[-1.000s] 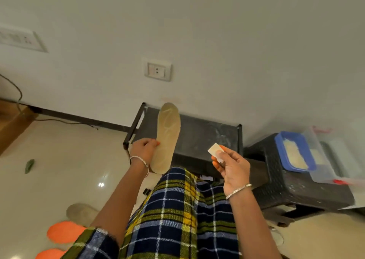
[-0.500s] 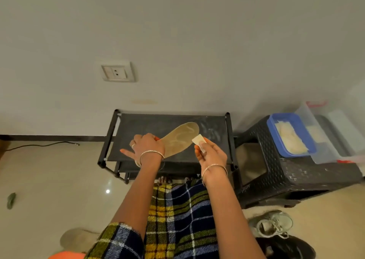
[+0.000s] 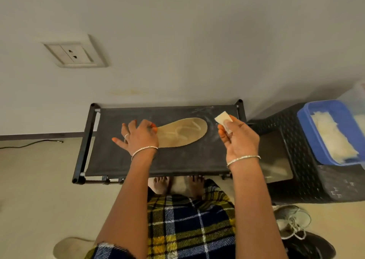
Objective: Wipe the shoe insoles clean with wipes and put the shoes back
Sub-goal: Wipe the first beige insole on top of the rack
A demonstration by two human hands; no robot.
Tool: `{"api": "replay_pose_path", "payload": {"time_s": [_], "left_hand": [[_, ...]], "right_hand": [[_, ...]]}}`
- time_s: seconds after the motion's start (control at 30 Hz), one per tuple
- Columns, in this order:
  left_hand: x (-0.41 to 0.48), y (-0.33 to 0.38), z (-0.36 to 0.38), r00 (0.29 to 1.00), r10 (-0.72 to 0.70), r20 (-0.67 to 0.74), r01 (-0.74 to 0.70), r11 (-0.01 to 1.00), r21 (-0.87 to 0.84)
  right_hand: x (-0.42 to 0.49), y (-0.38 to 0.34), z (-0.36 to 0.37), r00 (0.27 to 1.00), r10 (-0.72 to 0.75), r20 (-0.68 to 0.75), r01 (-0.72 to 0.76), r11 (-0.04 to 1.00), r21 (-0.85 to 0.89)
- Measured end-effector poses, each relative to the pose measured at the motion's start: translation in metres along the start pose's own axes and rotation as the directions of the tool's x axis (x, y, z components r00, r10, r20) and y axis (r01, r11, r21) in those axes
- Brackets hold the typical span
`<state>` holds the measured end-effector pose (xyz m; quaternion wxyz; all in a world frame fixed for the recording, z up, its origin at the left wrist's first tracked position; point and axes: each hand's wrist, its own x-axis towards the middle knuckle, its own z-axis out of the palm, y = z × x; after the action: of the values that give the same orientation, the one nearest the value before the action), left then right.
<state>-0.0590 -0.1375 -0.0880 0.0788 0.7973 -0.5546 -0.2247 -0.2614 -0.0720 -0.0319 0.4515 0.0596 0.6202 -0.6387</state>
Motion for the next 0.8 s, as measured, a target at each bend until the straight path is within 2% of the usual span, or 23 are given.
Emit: {"api": "replay_pose_path", "payload": {"time_s": [0.13, 0.23, 0.33, 0.43, 0.53, 0.63, 0.8], "left_hand": [[-0.011, 0.018, 0.008, 0.992, 0.119, 0.031, -0.121, 0.99, 0.072], [-0.052, 0.023, 0.004, 0.966, 0.203, 0.157, -0.223, 0.967, 0.12], [-0.102, 0.015, 0.001, 0.937, 0.203, 0.286, -0.255, 0.954, 0.159], [-0.126, 0.006, 0.009, 0.902, 0.199, 0.384, -0.312, 0.914, 0.259], [-0.102, 0.014, 0.022, 0.867, 0.202, 0.455, -0.365, 0.88, 0.304], [-0.086, 0.027, 0.033, 0.845, 0.257, 0.469, -0.437, 0.838, 0.327], [-0.083, 0.035, 0.052, 0.793, 0.215, 0.57, -0.471, 0.81, 0.349]], "right_hand": [[0.01, 0.007, -0.004, 1.0, -0.011, -0.007, 0.01, 0.996, -0.091], [0.02, 0.01, -0.014, 0.978, -0.189, -0.087, 0.156, 0.942, -0.297], [0.023, 0.014, -0.018, 0.938, -0.333, -0.091, 0.251, 0.84, -0.481], [0.025, 0.018, -0.015, 0.915, -0.402, 0.02, 0.334, 0.731, -0.595], [0.032, 0.018, -0.003, 0.866, -0.472, 0.167, 0.439, 0.555, -0.706], [0.041, 0.02, 0.007, 0.814, -0.525, 0.248, 0.51, 0.442, -0.738], [0.064, 0.035, 0.02, 0.755, -0.541, 0.371, 0.574, 0.272, -0.773]]}}
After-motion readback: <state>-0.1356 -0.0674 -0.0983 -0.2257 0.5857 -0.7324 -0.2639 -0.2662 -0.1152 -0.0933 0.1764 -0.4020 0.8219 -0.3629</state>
